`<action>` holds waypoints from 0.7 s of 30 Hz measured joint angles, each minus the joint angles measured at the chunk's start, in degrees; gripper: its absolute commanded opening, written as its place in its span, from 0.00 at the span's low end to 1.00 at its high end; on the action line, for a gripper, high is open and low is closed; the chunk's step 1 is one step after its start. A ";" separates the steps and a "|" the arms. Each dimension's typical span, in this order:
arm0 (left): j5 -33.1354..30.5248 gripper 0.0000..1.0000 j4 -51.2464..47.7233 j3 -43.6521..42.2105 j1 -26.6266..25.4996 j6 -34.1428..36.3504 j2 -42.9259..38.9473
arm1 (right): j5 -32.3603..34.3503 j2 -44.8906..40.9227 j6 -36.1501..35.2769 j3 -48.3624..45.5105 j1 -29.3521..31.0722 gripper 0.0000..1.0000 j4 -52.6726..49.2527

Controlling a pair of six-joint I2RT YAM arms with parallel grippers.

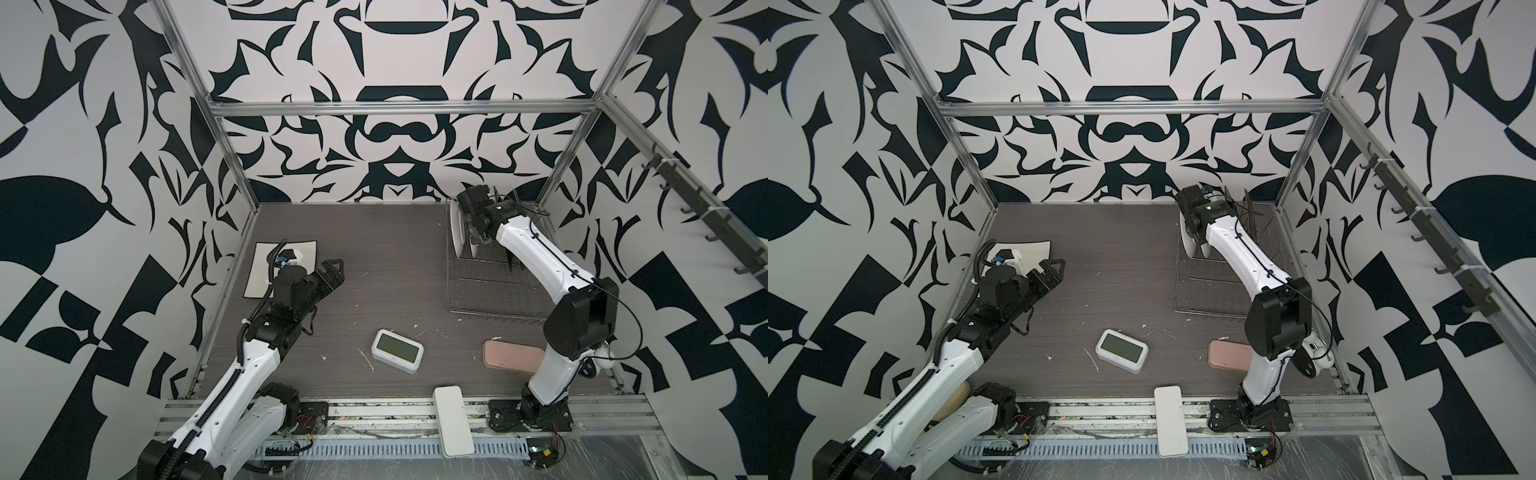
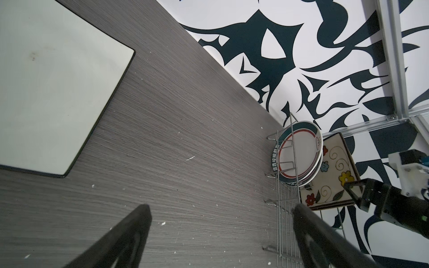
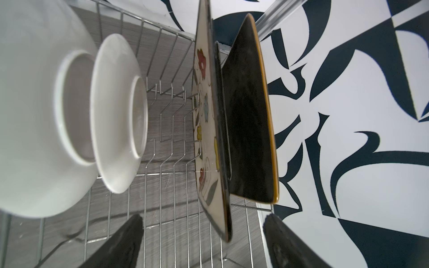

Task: Unload the plates from the dish rack

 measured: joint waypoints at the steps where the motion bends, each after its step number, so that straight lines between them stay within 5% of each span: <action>1: 0.02 0.99 0.09 0.00 -0.07 0.02 0.07 | -0.02 0.07 -0.15 0.00 -0.42 0.83 0.39; 21: -0.04 0.99 0.26 0.00 -1.05 0.07 1.33 | 0.28 3.45 -2.91 -0.68 -2.99 0.62 5.51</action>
